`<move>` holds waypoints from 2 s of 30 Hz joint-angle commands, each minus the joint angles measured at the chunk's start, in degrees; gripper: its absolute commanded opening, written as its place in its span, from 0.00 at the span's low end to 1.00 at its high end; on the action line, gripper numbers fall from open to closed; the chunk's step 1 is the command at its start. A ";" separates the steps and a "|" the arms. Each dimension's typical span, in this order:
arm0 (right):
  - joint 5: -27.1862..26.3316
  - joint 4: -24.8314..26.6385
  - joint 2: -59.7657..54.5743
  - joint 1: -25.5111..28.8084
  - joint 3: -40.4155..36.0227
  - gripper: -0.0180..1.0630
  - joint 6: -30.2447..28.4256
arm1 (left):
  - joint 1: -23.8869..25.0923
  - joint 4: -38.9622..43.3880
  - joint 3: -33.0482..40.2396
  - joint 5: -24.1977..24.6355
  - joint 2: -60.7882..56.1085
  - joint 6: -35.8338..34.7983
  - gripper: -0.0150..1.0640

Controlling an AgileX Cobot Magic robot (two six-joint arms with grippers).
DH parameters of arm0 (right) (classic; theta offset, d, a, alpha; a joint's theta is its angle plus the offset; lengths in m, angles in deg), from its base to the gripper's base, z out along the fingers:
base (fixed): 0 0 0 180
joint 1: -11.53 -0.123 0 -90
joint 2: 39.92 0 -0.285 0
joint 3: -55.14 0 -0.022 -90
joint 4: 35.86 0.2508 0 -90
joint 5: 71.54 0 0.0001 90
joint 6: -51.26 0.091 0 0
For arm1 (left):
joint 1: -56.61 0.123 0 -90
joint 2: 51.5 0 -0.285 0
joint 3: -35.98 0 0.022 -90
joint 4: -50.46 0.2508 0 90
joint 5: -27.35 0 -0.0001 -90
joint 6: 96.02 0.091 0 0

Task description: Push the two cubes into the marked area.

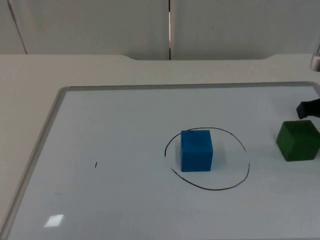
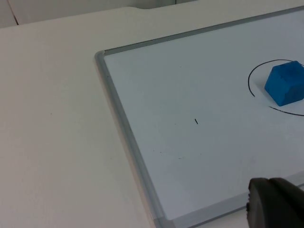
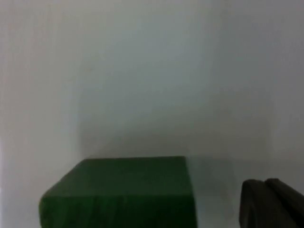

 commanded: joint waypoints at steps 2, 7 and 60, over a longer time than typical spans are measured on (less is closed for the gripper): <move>-0.77 0.04 -0.24 -1.53 0.31 0.02 -0.35 | 0.12 0.23 0.26 -0.71 -0.21 -0.40 0.01; -0.69 0.04 -0.24 -2.18 0.31 0.02 -0.35 | 0.12 0.23 0.26 -0.71 -0.21 -0.40 0.01; 0.77 9.60 -0.24 -6.97 0.31 0.02 0.20 | 0.12 0.23 0.26 -0.71 -0.21 -0.40 0.01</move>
